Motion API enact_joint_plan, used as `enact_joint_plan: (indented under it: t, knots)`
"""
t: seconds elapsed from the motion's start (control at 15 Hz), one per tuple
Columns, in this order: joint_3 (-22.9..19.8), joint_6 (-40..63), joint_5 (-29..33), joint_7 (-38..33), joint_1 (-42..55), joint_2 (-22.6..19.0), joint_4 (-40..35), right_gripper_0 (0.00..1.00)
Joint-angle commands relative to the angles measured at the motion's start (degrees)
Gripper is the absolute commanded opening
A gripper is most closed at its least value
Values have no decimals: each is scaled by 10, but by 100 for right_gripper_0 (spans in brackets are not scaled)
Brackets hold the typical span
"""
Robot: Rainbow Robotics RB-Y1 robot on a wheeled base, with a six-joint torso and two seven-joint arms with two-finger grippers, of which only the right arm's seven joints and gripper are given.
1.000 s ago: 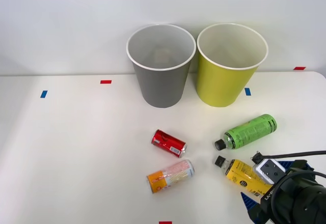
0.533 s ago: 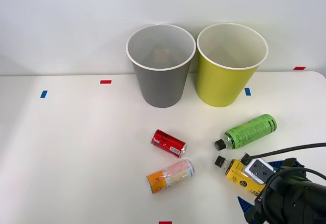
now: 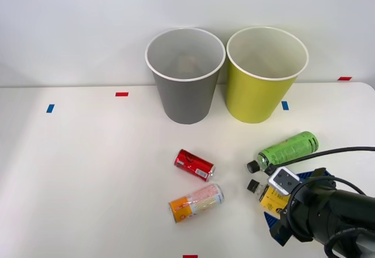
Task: Put cans in the gray bin, plastic bottles in the light green bin
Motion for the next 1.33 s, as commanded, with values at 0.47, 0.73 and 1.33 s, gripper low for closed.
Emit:
enact_joint_plan:
  t: [0.47, 0.73, 1.33]
  knots:
    - [19, 1, 4, 16, -26, 1, 49, 100]
    - [35, 1, 19, 21, -40, 13, 72, 100]
    - [46, 54, 56, 39, -62, 50, 94, 100]
